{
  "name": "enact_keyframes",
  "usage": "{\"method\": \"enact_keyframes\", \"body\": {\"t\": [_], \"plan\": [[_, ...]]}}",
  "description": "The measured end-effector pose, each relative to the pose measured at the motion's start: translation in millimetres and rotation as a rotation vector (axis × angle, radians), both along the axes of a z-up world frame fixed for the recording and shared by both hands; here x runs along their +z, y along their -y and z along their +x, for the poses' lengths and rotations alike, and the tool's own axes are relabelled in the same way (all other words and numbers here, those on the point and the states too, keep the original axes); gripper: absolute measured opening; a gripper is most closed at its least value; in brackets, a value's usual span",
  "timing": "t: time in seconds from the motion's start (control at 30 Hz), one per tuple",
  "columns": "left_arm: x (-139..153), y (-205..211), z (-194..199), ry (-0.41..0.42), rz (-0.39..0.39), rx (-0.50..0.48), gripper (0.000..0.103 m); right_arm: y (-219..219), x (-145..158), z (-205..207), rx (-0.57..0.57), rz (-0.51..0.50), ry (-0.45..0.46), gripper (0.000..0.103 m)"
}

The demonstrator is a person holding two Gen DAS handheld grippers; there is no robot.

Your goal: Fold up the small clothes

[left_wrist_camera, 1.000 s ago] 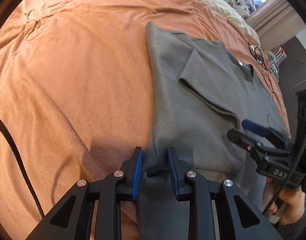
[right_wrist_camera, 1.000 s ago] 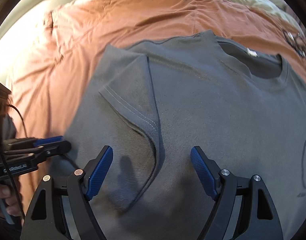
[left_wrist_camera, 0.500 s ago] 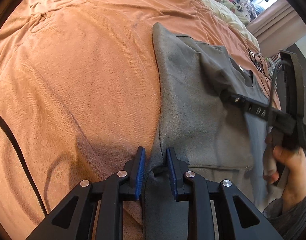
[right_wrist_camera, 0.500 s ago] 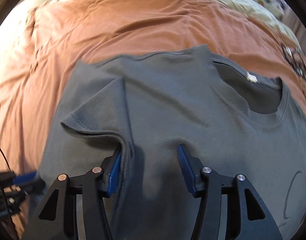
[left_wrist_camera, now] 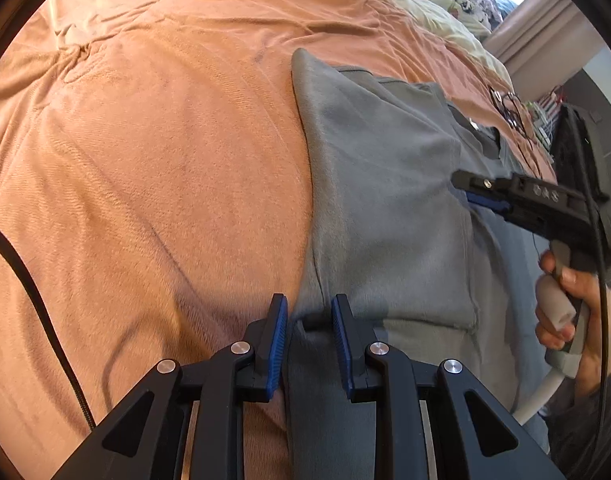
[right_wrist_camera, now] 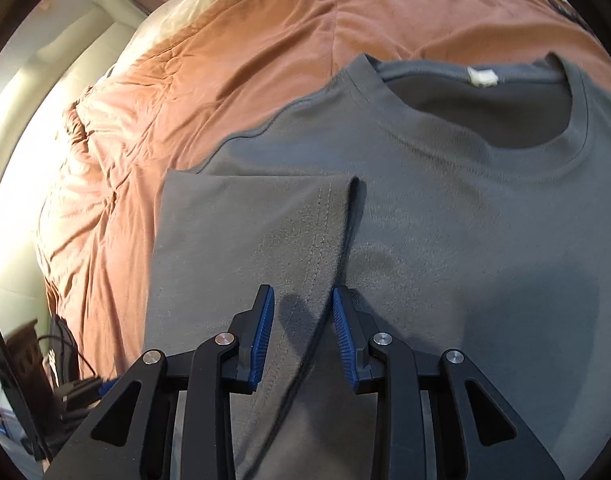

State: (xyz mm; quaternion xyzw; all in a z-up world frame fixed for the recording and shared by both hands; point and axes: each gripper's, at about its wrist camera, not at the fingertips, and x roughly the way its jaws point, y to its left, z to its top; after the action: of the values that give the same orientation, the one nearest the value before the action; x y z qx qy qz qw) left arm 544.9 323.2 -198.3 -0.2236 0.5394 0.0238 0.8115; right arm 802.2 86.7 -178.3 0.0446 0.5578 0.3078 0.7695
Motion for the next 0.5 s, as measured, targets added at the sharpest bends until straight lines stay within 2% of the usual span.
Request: {"method": "enact_keyframes", "body": {"t": [0.07,0.1,0.13,0.17,0.5], "plan": [[0,3,-3,-0.012,0.012,-0.020,0.025,0,-6,5,-0.015,0.029,-0.014,0.026],[-1,4,-5,-0.015,0.022,-0.031,0.025,2,-7,7,-0.023,0.041,-0.016,0.022],[-1,5,-7,-0.014,0.032,-0.039,0.025,3,-9,10,-0.036,0.050,-0.013,0.008],[-2,6,-8,-0.013,0.039,-0.044,0.025,6,-11,12,-0.053,0.053,-0.013,0.004],[-2,12,-12,-0.008,0.089,-0.077,0.025,28,3,-19,-0.124,0.055,0.009,0.002]]}}
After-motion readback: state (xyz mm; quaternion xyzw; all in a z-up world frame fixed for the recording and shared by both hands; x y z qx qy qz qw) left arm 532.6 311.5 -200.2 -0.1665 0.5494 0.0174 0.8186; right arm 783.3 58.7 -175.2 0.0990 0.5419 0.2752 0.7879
